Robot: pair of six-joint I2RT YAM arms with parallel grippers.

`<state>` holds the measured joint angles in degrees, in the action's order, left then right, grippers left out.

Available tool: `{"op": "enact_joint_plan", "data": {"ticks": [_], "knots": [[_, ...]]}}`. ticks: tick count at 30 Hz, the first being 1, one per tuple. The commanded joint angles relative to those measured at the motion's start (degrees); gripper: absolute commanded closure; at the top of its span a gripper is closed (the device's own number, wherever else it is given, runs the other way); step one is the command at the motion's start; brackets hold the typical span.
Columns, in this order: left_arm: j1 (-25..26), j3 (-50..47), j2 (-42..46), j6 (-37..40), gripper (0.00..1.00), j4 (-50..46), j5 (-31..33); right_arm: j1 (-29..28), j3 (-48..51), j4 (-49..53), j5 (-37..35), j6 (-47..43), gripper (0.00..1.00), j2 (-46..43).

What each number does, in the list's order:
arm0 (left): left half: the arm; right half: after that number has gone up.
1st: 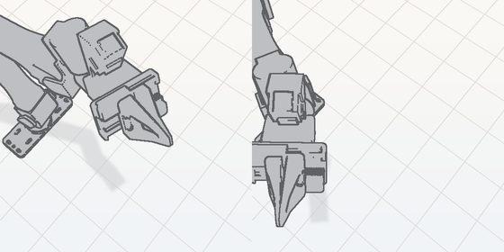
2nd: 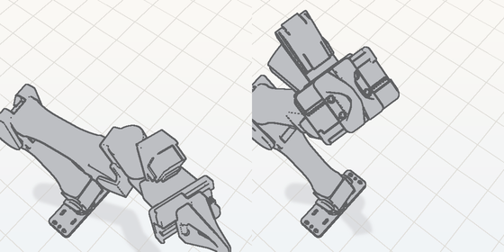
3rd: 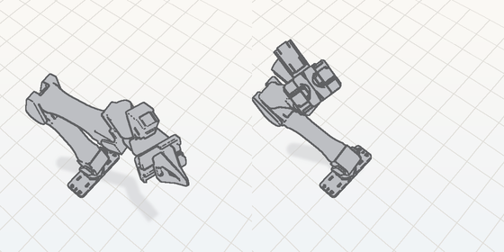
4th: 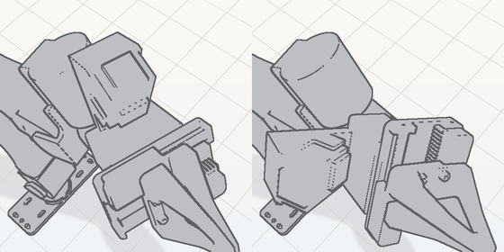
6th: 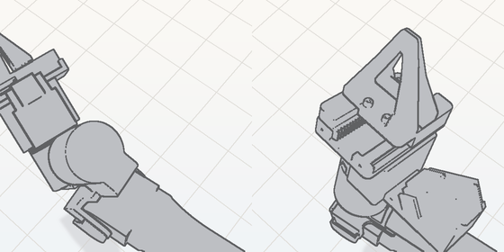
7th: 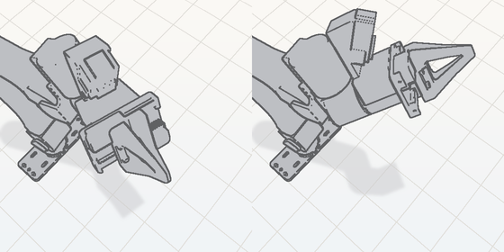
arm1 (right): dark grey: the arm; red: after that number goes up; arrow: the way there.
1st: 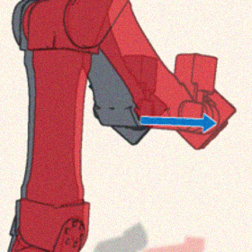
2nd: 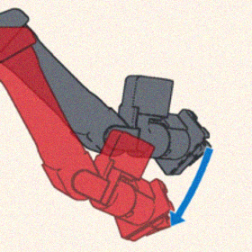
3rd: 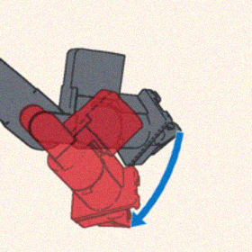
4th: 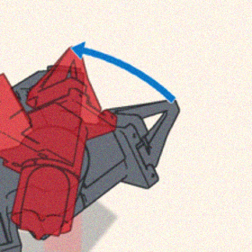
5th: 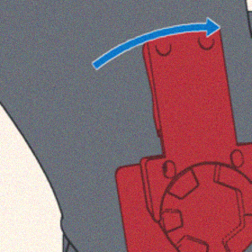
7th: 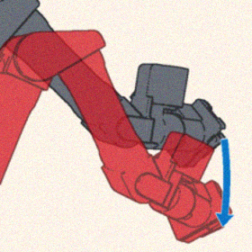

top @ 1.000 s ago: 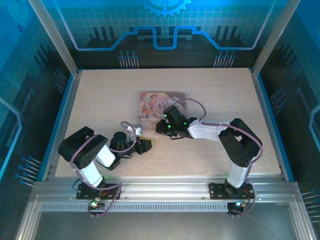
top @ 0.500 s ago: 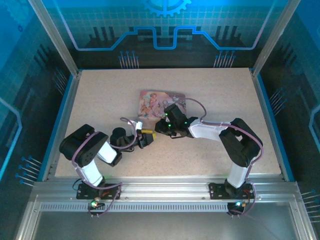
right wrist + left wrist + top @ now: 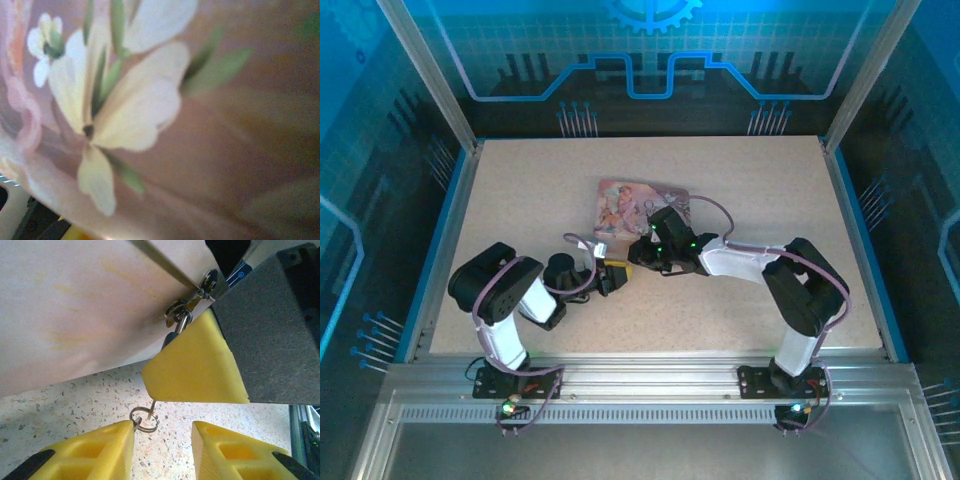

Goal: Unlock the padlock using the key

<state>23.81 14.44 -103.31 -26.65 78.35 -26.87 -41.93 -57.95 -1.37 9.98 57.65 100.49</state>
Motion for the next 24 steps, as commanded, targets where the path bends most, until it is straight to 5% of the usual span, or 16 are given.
{"op": "enact_joint_plan", "data": {"ticks": [1, 7, 20, 24], "knots": [[-0.39, 1.41, -0.05, 1.05, 0.60, 1.90, -0.15, 0.58, 0.25, -2.05, 4.61, 2.11, 0.99, -2.24], [-0.46, 2.22, 0.34, 0.91, 0.61, 1.90, -0.74, 0.68, 0.39, -2.48, 5.85, 2.85, 0.99, -2.42], [-0.49, 2.79, 1.21, -0.06, 0.98, 1.90, -1.04, 1.06, 2.13, -4.54, 7.40, 5.41, 0.98, -2.67], [-0.46, 2.71, 0.52, -0.67, 1.00, 1.90, -0.91, 1.07, 2.54, -4.30, 6.90, 5.72, 0.92, -2.89]]}}
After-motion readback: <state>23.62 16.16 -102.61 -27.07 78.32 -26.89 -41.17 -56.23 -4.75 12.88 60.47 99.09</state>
